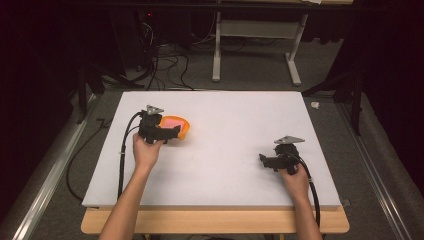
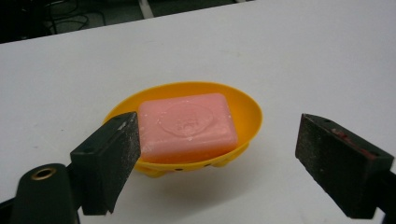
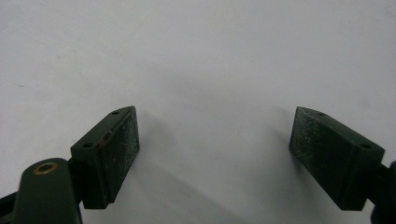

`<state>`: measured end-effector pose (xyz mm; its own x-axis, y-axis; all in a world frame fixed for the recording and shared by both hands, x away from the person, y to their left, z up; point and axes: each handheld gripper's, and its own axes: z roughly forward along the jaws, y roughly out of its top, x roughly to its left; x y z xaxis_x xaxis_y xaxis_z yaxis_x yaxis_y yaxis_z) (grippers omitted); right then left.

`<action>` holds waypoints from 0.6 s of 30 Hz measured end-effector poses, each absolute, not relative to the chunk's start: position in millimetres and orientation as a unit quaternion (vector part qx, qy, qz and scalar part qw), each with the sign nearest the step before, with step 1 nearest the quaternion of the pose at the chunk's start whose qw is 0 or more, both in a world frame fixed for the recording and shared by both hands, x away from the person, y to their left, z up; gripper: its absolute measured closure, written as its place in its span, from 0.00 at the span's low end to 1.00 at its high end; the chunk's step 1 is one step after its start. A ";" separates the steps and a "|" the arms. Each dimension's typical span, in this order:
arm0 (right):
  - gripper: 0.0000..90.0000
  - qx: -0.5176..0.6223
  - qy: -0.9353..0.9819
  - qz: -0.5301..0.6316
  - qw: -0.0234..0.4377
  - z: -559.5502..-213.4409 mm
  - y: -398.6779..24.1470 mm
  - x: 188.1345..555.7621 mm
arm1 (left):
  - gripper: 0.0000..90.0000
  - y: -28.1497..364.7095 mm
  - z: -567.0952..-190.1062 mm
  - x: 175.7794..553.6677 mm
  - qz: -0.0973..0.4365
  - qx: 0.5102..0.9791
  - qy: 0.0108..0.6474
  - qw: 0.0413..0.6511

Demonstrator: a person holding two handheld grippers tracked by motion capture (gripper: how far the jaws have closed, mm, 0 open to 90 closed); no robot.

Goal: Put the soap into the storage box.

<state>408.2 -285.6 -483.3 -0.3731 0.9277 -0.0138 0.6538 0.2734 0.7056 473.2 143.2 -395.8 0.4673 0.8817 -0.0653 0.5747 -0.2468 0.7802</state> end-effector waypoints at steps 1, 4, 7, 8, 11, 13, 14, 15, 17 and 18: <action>0.18 0.515 0.767 0.313 0.219 -483.3 -285.6 408.2 | 0.17 143.2 -395.8 473.2 0.198 0.764 0.476 0.387; 0.18 0.515 0.768 0.313 0.219 -483.3 -285.6 408.3 | 0.17 142.0 -392.8 465.1 0.208 0.768 0.466 0.387; 0.18 0.514 0.768 0.313 0.220 -483.4 -285.7 408.4 | 0.17 141.8 -391.3 461.5 0.205 0.770 0.461 0.391; 0.18 0.514 0.768 0.313 0.220 -483.4 -285.7 408.3 | 0.17 142.6 -389.9 458.8 0.205 0.770 0.460 0.392; 0.18 0.515 0.767 0.313 0.220 -483.4 -285.6 408.3 | 0.17 143.4 -389.1 455.1 0.202 0.769 0.459 0.396; 0.18 0.515 0.768 0.313 0.220 -483.4 -285.6 408.3 | 0.17 143.5 -389.3 451.7 0.201 0.770 0.457 0.396; 0.18 0.515 0.768 0.313 0.220 -483.4 -285.6 408.3 | 0.17 143.6 -389.5 450.2 0.199 0.771 0.457 0.397; 0.18 0.515 0.767 0.313 0.220 -483.3 -285.6 408.3 | 0.17 144.1 -390.1 447.6 0.197 0.770 0.457 0.400; 0.18 0.514 0.768 0.312 0.220 -483.3 -285.7 408.3 | 0.17 144.4 -391.0 446.2 0.195 0.769 0.456 0.403; 0.18 0.515 0.768 0.312 0.219 -483.2 -285.7 408.2 | 0.17 144.7 -392.5 444.5 0.195 0.769 0.456 0.403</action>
<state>408.2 -285.7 -483.2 -0.3742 0.9272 -0.0158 0.6534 0.2758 0.7050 444.5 144.7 -392.5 0.5083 0.8585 -0.0678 0.5444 -0.2593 0.7978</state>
